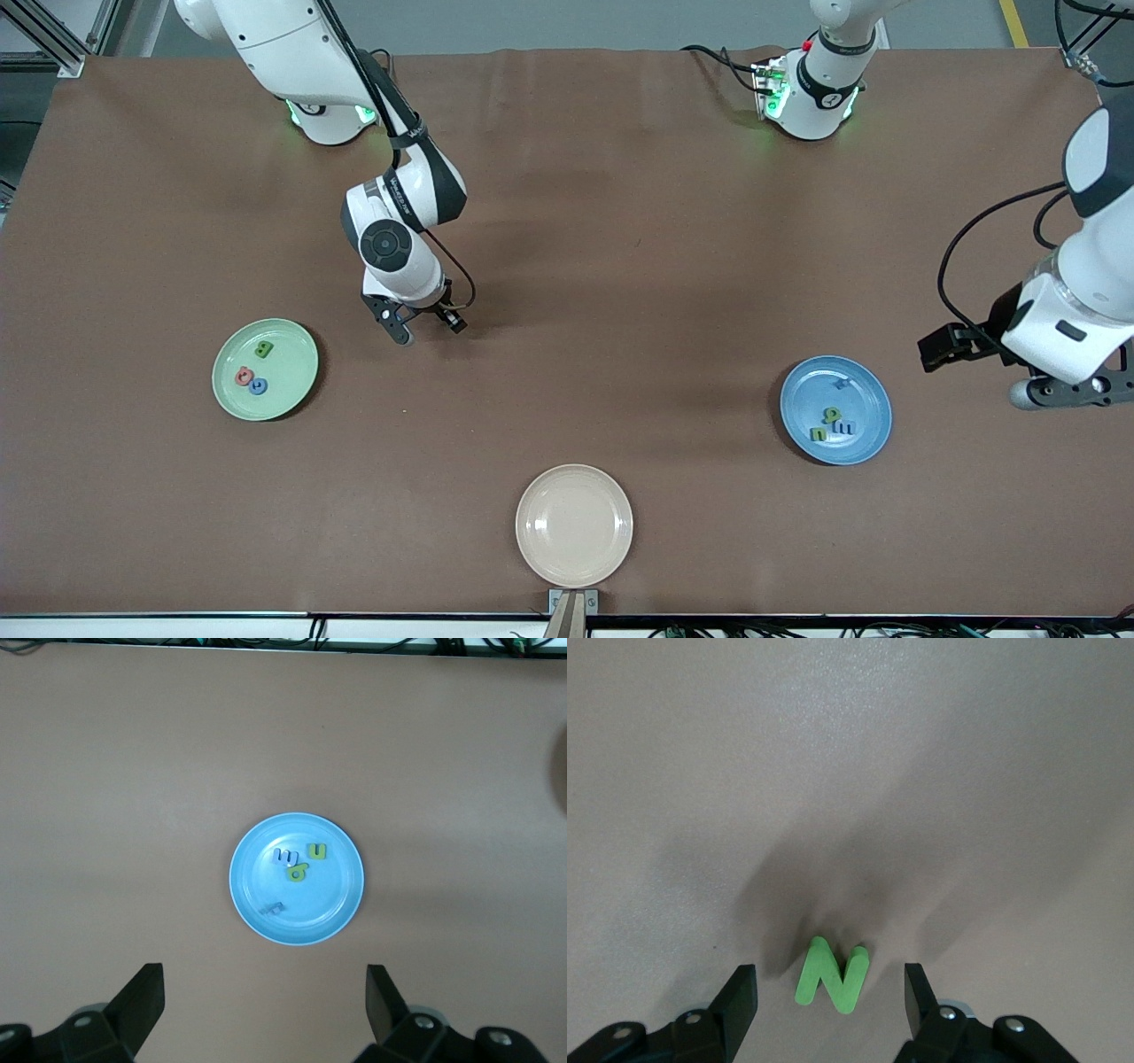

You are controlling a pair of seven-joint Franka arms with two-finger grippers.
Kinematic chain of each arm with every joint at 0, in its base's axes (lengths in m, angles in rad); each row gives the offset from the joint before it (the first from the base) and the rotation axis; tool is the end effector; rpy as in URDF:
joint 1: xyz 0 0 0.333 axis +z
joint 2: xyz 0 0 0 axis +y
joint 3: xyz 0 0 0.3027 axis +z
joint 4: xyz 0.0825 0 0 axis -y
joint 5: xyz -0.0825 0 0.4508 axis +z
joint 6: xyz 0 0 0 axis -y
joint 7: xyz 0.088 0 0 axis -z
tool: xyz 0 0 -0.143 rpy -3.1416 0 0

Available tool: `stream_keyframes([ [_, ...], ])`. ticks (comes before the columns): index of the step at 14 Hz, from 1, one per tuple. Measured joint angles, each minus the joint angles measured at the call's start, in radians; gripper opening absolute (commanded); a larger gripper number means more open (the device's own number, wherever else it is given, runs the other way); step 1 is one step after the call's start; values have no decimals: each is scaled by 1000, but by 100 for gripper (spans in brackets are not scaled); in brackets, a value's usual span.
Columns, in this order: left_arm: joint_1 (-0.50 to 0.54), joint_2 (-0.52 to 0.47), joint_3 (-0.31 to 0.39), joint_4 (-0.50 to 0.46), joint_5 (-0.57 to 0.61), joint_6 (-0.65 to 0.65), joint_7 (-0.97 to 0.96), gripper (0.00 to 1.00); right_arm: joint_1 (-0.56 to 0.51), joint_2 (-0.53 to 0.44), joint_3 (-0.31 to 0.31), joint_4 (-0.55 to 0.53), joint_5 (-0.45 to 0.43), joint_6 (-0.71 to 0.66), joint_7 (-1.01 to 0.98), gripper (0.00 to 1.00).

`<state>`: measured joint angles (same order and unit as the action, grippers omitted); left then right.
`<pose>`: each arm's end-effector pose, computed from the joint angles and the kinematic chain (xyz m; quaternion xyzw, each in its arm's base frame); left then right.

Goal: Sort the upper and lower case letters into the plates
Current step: 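Grasp the green N with the right gripper while the left retracts, then carry the N to the green plate and open the right gripper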

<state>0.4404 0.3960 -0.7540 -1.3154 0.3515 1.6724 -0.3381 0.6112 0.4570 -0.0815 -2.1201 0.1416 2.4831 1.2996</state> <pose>0.7174 -0.1003 0.5143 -0.9983 -0.0239 -0.0426 0.0303 0.5127 0.2984 0.0818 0.9038 -0.4250 -0.0455 0.0221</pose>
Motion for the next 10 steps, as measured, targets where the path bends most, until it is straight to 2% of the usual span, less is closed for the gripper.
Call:
stream_keyframes([
  [4,-185,-98,230,-10,-117,-39,1,100,28,20,1,-13,0,36,47,68],
  [6,-259,-126,313,-15,-128,-65,3,100,42,25,-1,-12,0,50,64,64],
  [10,-395,-181,479,-44,-180,-83,30,100,43,25,-7,-11,0,51,66,64],
])
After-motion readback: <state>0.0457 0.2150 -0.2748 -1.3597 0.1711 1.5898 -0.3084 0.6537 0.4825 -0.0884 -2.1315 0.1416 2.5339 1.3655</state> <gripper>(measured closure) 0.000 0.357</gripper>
